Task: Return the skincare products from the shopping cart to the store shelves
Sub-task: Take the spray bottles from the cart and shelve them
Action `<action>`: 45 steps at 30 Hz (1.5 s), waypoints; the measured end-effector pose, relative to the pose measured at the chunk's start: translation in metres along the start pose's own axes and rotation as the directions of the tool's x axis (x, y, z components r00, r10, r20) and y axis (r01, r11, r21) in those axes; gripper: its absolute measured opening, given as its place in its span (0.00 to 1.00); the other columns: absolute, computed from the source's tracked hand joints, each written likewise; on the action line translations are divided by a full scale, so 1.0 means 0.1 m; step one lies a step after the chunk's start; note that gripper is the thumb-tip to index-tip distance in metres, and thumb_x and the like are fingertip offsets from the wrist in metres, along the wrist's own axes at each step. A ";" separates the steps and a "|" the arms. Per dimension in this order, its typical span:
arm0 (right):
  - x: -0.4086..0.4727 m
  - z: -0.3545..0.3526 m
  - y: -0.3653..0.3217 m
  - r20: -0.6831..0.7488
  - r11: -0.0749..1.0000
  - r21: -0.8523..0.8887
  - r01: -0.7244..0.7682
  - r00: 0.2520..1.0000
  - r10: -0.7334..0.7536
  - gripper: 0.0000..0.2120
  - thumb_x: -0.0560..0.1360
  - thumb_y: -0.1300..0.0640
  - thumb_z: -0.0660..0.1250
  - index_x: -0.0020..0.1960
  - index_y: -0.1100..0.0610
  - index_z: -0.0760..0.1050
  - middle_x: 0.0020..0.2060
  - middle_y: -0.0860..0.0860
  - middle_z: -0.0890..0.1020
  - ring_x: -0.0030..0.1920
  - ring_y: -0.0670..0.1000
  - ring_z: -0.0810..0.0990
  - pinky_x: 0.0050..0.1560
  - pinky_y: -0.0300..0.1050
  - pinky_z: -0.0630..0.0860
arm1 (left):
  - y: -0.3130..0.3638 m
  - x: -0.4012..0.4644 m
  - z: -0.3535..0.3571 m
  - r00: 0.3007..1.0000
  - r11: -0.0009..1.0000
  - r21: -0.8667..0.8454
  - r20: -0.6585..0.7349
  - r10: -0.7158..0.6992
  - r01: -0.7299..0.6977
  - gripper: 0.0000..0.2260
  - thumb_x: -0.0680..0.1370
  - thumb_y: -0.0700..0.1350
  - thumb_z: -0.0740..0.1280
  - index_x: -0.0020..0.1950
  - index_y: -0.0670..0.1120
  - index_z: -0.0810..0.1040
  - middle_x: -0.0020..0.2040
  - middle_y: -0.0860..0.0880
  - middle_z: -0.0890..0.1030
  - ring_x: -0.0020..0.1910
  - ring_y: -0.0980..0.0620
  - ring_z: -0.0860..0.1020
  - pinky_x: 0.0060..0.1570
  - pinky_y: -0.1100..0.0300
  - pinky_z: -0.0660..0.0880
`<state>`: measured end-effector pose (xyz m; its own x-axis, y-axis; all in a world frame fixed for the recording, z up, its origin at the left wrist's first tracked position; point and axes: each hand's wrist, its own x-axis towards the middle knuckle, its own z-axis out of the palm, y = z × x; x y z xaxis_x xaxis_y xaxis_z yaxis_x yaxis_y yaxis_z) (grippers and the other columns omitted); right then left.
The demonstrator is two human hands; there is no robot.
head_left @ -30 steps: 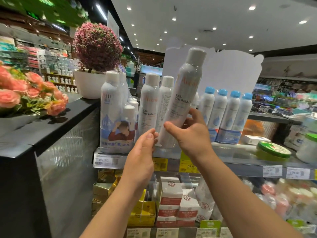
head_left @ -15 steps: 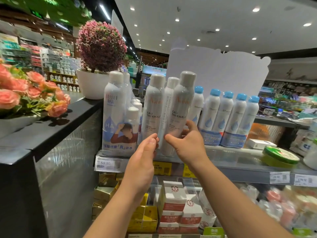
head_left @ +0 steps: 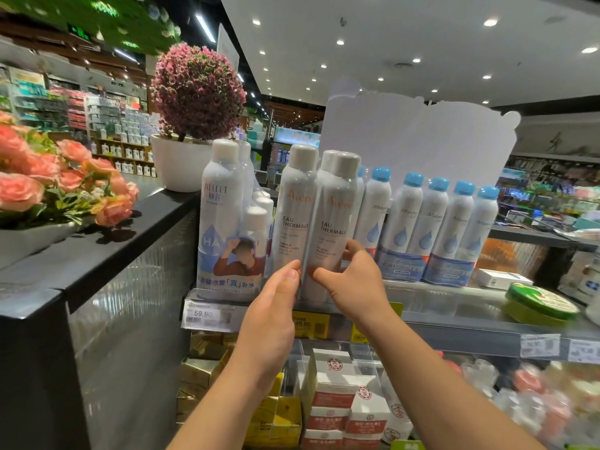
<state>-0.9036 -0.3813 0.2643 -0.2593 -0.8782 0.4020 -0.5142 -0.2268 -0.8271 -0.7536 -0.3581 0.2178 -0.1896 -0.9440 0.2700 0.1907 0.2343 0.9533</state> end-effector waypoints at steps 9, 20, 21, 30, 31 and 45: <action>0.00 0.01 -0.01 0.015 0.999 -0.044 0.032 0.999 -0.032 0.23 0.72 0.59 0.79 0.58 0.43 0.72 0.52 0.40 0.79 0.56 0.44 0.78 0.48 0.31 0.76 | -0.04 0.01 0.00 1.000 1.000 -0.008 0.005 -0.011 0.011 0.18 0.81 0.66 0.58 0.69 0.67 0.74 0.69 0.65 0.77 0.71 0.65 0.72 0.76 0.54 0.66; 0.01 0.02 -0.03 0.049 0.998 -0.042 -0.049 0.997 0.051 0.29 0.73 0.57 0.78 0.69 0.48 0.69 0.48 0.36 0.77 0.49 0.39 0.79 0.43 0.29 0.74 | 0.00 -0.02 0.00 1.000 0.998 -0.060 0.010 -0.015 0.016 0.14 0.84 0.58 0.61 0.69 0.63 0.76 0.68 0.62 0.78 0.69 0.62 0.74 0.74 0.53 0.68; 0.00 0.02 -0.04 0.041 0.998 -0.045 -0.051 0.998 0.053 0.30 0.73 0.57 0.78 0.70 0.50 0.69 0.48 0.37 0.78 0.49 0.39 0.79 0.44 0.29 0.75 | 0.01 -0.02 0.01 1.000 0.997 -0.072 0.011 -0.011 0.012 0.14 0.84 0.57 0.60 0.69 0.62 0.76 0.67 0.62 0.79 0.68 0.63 0.74 0.74 0.54 0.69; -0.22 -0.14 -0.04 -0.143 0.998 -0.055 -0.021 0.990 0.013 0.23 0.77 0.47 0.74 0.68 0.48 0.72 0.59 0.46 0.79 0.59 0.43 0.78 0.57 0.38 0.77 | 0.04 -0.14 0.07 0.997 0.984 -0.166 0.031 0.073 -0.067 0.18 0.79 0.58 0.60 0.67 0.56 0.78 0.62 0.58 0.82 0.62 0.58 0.80 0.66 0.51 0.76; -0.27 -0.17 -0.03 -0.159 0.999 -0.041 -0.011 0.987 0.005 0.20 0.77 0.48 0.73 0.67 0.48 0.73 0.59 0.46 0.79 0.59 0.42 0.78 0.56 0.37 0.77 | 0.03 -0.16 0.10 0.997 0.985 -0.164 0.045 0.068 -0.060 0.16 0.81 0.56 0.60 0.66 0.56 0.79 0.61 0.58 0.83 0.62 0.57 0.80 0.66 0.50 0.76; -1.50 -0.77 0.47 -0.533 0.986 0.098 -0.136 0.829 0.168 0.09 0.73 0.40 0.70 0.51 0.40 0.80 0.48 0.46 0.85 0.51 0.50 0.85 0.56 0.60 0.82 | -0.26 -0.58 0.85 0.912 0.962 -0.210 0.402 -0.078 0.175 0.12 0.86 0.47 0.59 0.62 0.50 0.80 0.55 0.50 0.85 0.53 0.50 0.83 0.51 0.57 0.79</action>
<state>-0.9518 -0.2274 0.1953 -0.7369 -0.5419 0.4041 -0.3912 -0.1457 -0.9087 -0.8292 -0.2898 0.1887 -0.5751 -0.7862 0.2263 0.3527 0.0114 0.9357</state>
